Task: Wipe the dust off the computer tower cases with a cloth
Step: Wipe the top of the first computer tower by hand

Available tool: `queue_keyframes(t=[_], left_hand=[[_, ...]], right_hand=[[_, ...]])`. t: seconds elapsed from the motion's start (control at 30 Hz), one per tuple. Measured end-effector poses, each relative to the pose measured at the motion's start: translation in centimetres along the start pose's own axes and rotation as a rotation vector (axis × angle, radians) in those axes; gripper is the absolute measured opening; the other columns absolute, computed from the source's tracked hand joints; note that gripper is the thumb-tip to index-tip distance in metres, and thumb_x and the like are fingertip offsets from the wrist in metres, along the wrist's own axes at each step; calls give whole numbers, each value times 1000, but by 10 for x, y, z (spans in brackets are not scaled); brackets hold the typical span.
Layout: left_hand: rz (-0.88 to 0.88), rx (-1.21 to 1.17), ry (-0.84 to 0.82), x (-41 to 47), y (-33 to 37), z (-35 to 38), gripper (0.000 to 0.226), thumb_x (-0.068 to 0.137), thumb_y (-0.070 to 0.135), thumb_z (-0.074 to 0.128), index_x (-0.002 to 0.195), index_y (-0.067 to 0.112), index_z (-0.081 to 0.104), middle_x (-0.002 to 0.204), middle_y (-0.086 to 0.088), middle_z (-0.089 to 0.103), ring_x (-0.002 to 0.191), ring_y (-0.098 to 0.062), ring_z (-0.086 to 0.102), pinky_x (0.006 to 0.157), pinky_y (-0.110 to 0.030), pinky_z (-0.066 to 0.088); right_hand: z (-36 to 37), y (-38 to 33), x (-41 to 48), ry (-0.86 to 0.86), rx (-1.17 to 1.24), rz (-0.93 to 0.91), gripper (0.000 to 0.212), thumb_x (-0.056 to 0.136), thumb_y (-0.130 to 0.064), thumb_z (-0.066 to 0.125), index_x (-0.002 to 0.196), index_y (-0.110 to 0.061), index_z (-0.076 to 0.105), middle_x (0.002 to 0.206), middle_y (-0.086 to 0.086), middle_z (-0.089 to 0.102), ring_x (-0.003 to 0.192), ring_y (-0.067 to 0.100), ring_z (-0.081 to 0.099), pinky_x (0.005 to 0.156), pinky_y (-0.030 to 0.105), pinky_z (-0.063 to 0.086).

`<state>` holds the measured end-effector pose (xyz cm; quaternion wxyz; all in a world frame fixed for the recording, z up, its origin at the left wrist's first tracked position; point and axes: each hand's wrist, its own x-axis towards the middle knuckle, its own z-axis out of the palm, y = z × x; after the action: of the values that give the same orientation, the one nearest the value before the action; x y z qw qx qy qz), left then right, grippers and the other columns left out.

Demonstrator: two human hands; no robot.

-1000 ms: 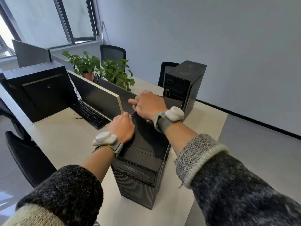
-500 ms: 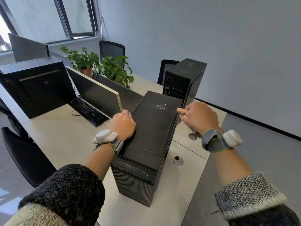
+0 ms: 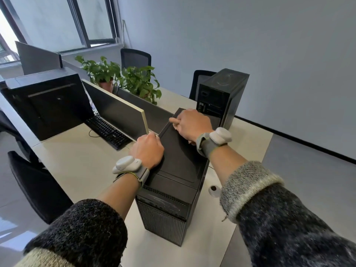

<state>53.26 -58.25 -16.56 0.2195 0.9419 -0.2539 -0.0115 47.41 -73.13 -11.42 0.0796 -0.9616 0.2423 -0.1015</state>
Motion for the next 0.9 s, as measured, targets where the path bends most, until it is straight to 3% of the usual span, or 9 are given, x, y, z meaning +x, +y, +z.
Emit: queue_keyframes(t=[0.13, 0.23, 0.33, 0.47, 0.63, 0.8, 0.9], left_hand=[[2, -13, -9, 1, -1, 0, 35, 109, 33, 33, 112, 10, 59, 121, -17, 63, 108, -41, 61, 79, -39, 40], [2, -10, -4, 0, 1, -1, 35, 109, 33, 33, 111, 10, 59, 120, -17, 63, 107, -41, 62, 79, -39, 40], [8, 2, 4, -1, 1, -2, 35, 110, 32, 32, 112, 10, 59, 119, -16, 64, 105, -39, 62, 77, -39, 39], [7, 6, -9, 1, 1, -2, 32, 110, 32, 32, 109, 12, 57, 120, -15, 64, 105, -39, 62, 77, -39, 40], [8, -5, -19, 0, 0, -3, 28, 110, 31, 32, 103, 13, 53, 119, -14, 63, 104, -37, 61, 77, -38, 39], [17, -33, -16, 1, -3, -1, 31, 109, 31, 33, 101, 13, 55, 114, -13, 64, 88, -27, 51, 76, -38, 40], [19, -30, -6, 0, -2, -1, 32, 109, 31, 33, 105, 11, 57, 114, -14, 63, 93, -32, 55, 78, -39, 41]], right_hand=[[-4, 53, -35, 77, 3, 126, 30, 101, -43, 54, 93, -26, 77, 103, 0, 62, 85, 30, 68, 72, 38, 55], [-11, 90, -54, 108, -30, 222, 27, 101, -41, 58, 90, -27, 78, 98, 0, 62, 79, 25, 61, 64, 33, 45], [-20, 101, -60, 126, -106, 283, 24, 100, -40, 62, 91, -25, 78, 98, 3, 64, 81, 29, 64, 69, 39, 54], [-27, 65, -43, 205, -10, 162, 28, 103, -40, 55, 87, -25, 72, 97, 1, 57, 83, 28, 61, 71, 40, 52], [-16, -3, 15, 94, -9, -13, 29, 103, -42, 55, 98, -20, 73, 111, 5, 62, 96, 30, 66, 74, 38, 44], [5, -10, 31, 3, -13, 19, 34, 105, -44, 54, 101, -17, 74, 115, 8, 67, 101, 36, 69, 77, 39, 49], [4, 22, 7, 26, 1, 88, 33, 104, -42, 53, 96, -20, 76, 109, 7, 64, 94, 36, 67, 77, 40, 53]])
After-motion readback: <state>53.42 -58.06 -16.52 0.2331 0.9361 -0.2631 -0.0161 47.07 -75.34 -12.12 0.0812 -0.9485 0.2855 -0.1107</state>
